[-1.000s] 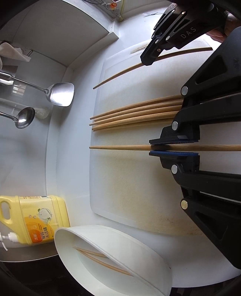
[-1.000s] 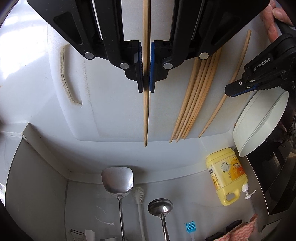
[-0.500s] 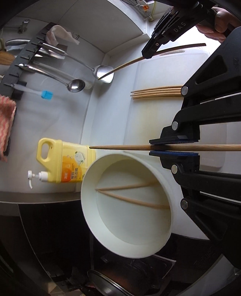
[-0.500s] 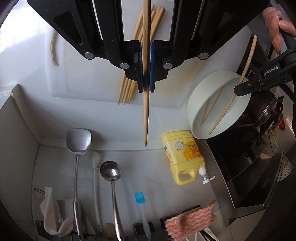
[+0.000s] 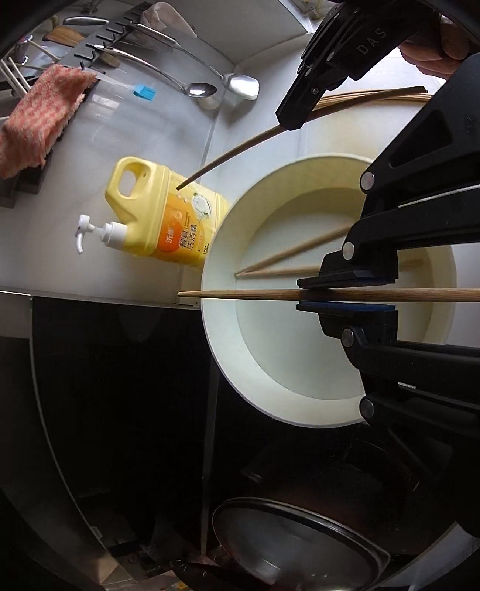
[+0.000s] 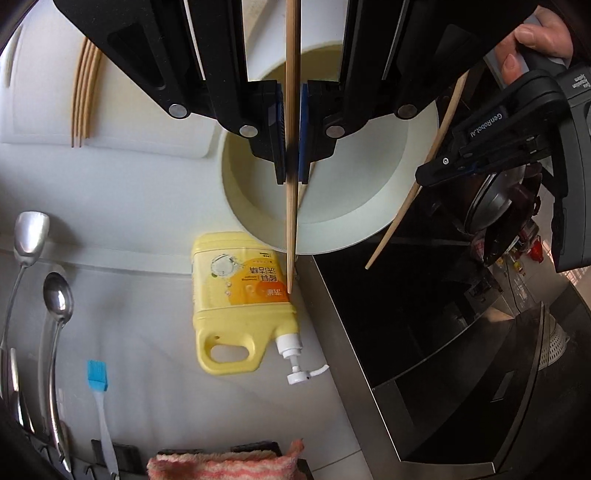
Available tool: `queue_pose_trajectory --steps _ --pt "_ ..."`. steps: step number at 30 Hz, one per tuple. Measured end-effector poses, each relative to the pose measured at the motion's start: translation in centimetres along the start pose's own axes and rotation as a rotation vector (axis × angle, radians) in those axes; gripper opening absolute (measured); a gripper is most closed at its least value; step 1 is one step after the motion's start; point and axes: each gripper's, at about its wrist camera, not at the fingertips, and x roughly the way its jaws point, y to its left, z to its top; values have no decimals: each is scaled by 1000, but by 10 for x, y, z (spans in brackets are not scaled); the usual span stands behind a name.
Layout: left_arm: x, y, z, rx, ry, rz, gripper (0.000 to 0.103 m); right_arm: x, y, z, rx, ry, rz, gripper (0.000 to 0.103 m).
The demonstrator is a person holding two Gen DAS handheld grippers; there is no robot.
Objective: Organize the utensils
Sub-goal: 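Carry both held chopsticks over the white water basin, then open the left tool to drop its chopstick while the right tool releases its own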
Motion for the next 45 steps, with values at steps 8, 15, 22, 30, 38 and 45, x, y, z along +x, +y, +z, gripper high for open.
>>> queue_pose_trajectory --steps 8,15,22,30,38,45 --pt "59 30 1 -13 99 -55 7 73 23 1 49 128 -7 6" --pt "90 36 -1 -3 155 -81 7 113 25 -3 72 241 -45 6" --pt "104 37 -2 8 197 -86 7 123 19 -4 88 286 -67 6" --pt "105 42 -2 -5 215 -56 29 122 17 -6 82 297 -89 14" --pt "84 50 2 -15 164 -17 61 104 13 -5 86 251 -110 21" --pt "72 52 -1 -20 148 -4 76 97 13 -10 88 240 -115 22"
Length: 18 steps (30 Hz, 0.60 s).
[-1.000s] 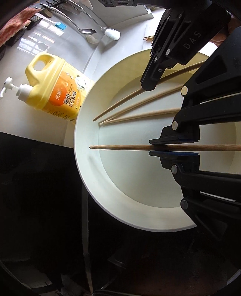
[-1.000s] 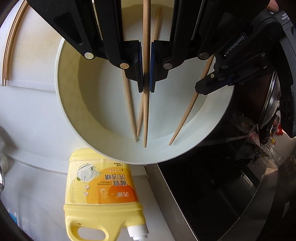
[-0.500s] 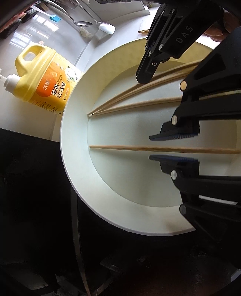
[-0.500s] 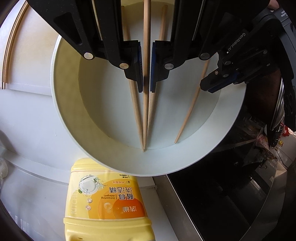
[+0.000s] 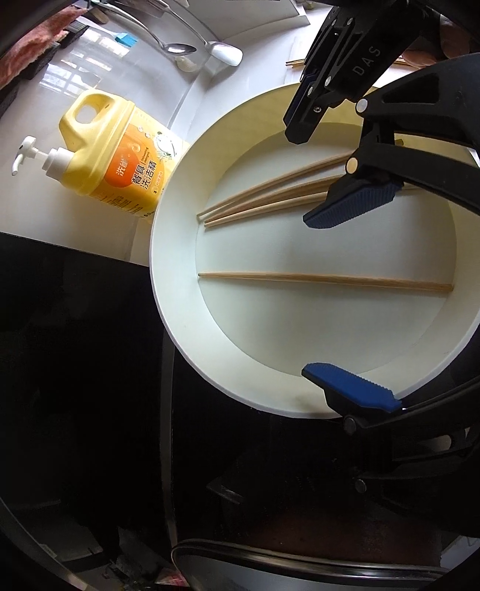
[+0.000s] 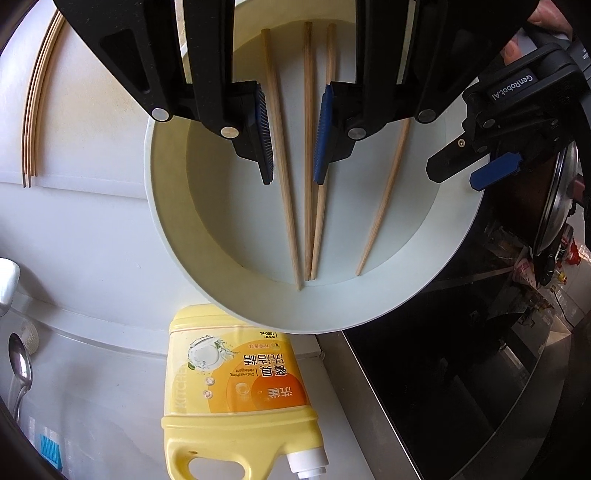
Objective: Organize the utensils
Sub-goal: 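Open the left tool to drop its chopstick while the right tool releases its own, then lift both open tools away from the basin over the cutting board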
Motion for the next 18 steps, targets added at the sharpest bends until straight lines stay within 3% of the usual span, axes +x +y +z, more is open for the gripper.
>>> queue_pose_trajectory --steps 6,18 --pt "-4 -2 -4 6 5 7 77 -6 2 -3 -4 -8 -5 24" --pt "-22 -2 -12 16 -15 13 86 -29 5 -15 -6 -54 -37 42"
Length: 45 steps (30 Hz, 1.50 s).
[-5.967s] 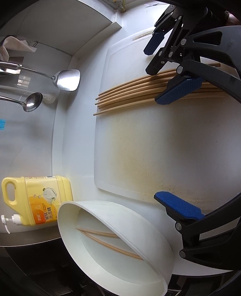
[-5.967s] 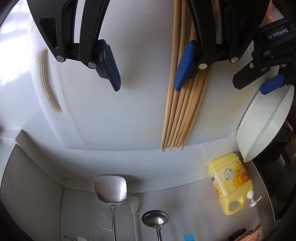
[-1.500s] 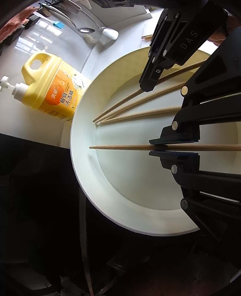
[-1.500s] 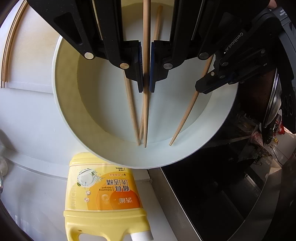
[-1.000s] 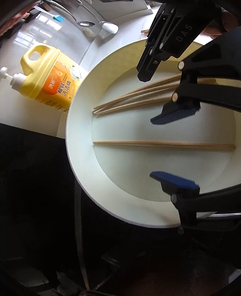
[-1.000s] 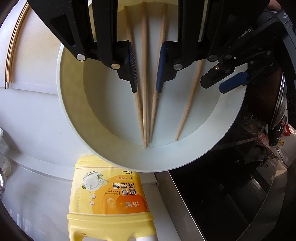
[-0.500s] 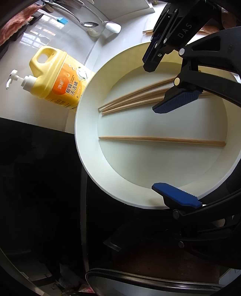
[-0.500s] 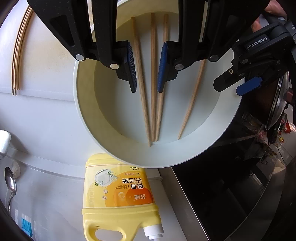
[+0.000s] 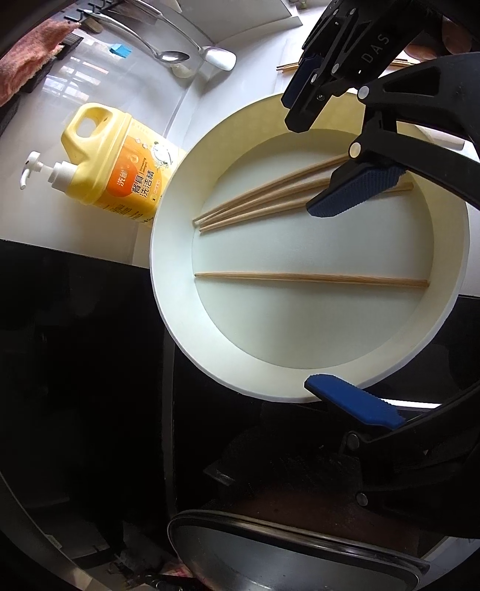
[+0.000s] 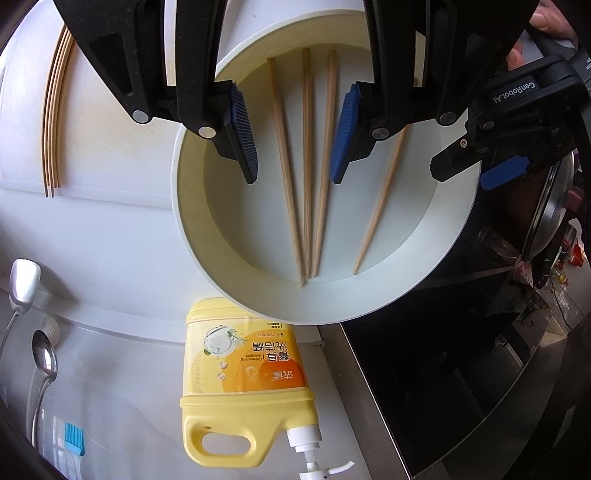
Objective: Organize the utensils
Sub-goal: 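Lift both open tools away from the basin over the cutting board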
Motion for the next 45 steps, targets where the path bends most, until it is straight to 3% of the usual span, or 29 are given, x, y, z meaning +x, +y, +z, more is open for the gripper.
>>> queue_pose_trajectory --steps 10,18,25,35,40,45 --pt "-16 -10 -11 16 -14 -4 88 -32 -11 -23 23 -45 -23 57" --pt "-38 -46 -19 46 -64 -29 92 -64 -47 -56 59 -67 -52 61" --pt "-56 -104 -40 65 -89 -67 93 -98 -107 -90 98 -86 -82 63" --pt "-72 -199 -89 32 -95 -58 94 -149 -220 -134 114 -105 -119 64" --pt "-73 -234 -109 15 -81 -21 94 -151 -265 -147 119 -98 -96 64" --pt "-68 -255 -122 33 -66 -6 94 -145 -285 -151 119 -95 -102 64"
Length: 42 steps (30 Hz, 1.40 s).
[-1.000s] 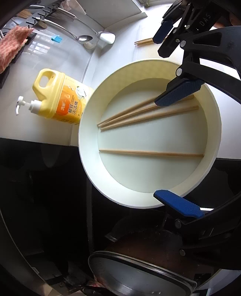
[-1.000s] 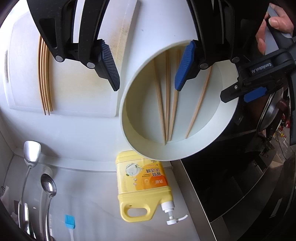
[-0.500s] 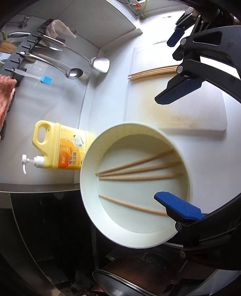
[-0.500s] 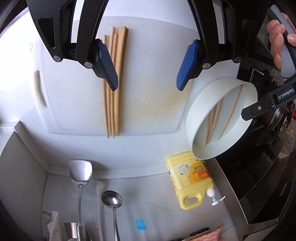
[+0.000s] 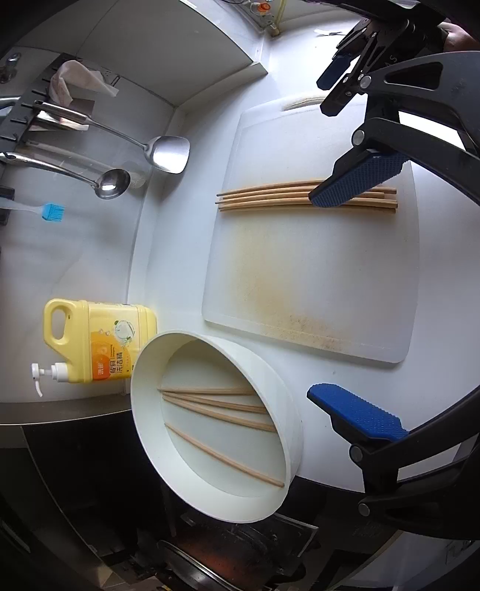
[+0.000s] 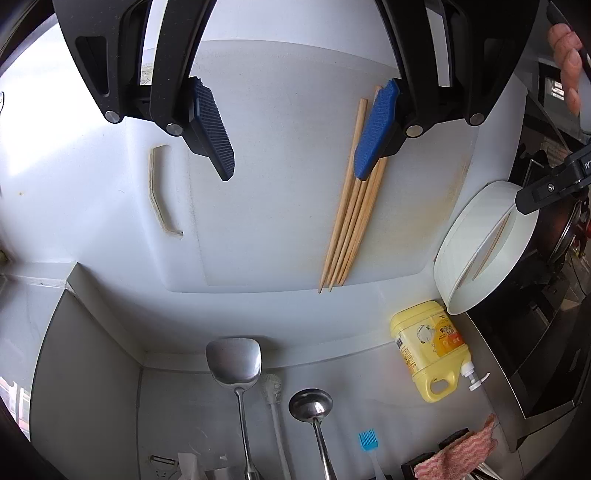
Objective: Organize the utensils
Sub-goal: 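Lift both open tools away from the basin over the cutting board, then spread the chopstick row apart with both open tools to separate single chopsticks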
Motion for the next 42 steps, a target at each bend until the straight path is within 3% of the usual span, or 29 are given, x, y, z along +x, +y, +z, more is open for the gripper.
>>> queue_pose_trajectory --steps 8,16,42 --pt "25 -10 -4 32 -45 -9 94 33 0 -7 3 -4 -28 64" --pt "56 -9 -2 44 -33 -28 94 64 17 -5 -4 -7 -38 64" --pt "74 -3 -3 56 -18 -49 94 87 36 -4 -70 -16 -100 64"
